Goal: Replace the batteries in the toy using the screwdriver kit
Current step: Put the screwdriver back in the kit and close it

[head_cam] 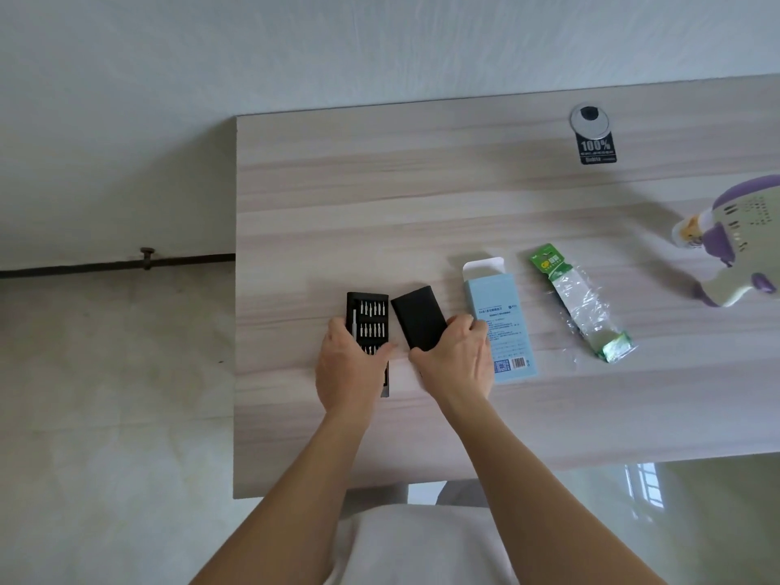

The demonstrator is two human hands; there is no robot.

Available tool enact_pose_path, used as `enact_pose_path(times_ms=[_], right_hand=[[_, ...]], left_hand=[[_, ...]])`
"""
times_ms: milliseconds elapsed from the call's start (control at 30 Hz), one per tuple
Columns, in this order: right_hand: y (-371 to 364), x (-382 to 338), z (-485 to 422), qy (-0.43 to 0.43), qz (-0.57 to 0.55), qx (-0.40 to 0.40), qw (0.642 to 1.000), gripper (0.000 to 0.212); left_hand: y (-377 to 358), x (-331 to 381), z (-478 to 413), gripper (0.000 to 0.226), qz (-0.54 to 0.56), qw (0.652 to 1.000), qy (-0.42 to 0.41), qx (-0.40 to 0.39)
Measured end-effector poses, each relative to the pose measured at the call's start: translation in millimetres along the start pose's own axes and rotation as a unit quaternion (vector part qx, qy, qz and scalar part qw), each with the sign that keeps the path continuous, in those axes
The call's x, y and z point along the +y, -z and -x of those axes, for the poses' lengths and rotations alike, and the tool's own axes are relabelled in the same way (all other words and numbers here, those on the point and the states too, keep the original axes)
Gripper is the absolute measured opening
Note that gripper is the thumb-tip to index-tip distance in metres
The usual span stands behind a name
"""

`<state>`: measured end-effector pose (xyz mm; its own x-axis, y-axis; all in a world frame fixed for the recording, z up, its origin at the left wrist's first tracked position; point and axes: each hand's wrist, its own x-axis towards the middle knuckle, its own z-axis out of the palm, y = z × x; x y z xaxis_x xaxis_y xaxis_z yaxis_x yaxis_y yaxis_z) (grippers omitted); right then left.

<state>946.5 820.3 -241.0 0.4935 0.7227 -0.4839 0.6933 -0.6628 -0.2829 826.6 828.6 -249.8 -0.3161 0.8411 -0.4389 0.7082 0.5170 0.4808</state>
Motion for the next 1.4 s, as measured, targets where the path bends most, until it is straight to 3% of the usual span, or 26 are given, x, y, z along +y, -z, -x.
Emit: enact_pose_path(times_ms=[267,433,567,667,800,900,1000,1100,1233,1400], right_hand=[[7.1,-2.5,-7.0,0.007,0.05,-0.026,0.998,0.068],[8.3,-3.5,-10.7,0.02,0.053,-0.048,0.997,0.065],[6.1,3.1,-14.4,0.072,0.046,-0.083,0.993,0.048],[7.7,10.5,-12.0,0.088,-0.032,-0.115,0.989,0.025],[36.7,13.1,9.0,0.041,-0.246,-0.124,0.96,0.023],[70.0,14.4,32.0,0.041,-0.398,-0.112,0.909,0.007],[99.2,13.8,56.8,0.05,-0.502,-0.114,0.856,0.019],[120.1,9.6,79.8,0.095,-0.518,-0.097,0.845,0.026],[139.0,4.7,91.4,0.148,-0.48,-0.073,0.862,0.032],[162.3,20.7,87.3,0.192,-0.448,-0.068,0.87,0.034]], left_hand=[[11.1,-12.9,-3.1,0.035,0.134,0.988,0.036,-0.072],[16.8,-25.4,-3.9,0.019,0.299,0.941,0.122,-0.096],[26.2,-29.7,-1.8,0.016,0.398,0.895,0.156,-0.127],[38.1,-28.1,0.5,0.016,0.45,0.863,0.169,-0.154],[62.0,-15.2,6.9,0.015,0.487,0.838,0.146,-0.201],[77.2,-0.2,14.0,0.015,0.484,0.834,0.113,-0.238],[91.8,20.5,25.5,0.019,0.49,0.821,0.094,-0.278],[106.6,43.0,41.9,0.023,0.499,0.809,0.061,-0.304],[119.8,71.7,63.1,0.025,0.502,0.808,0.019,-0.309],[117.2,101.3,98.2,0.029,0.52,0.809,0.013,-0.274]])
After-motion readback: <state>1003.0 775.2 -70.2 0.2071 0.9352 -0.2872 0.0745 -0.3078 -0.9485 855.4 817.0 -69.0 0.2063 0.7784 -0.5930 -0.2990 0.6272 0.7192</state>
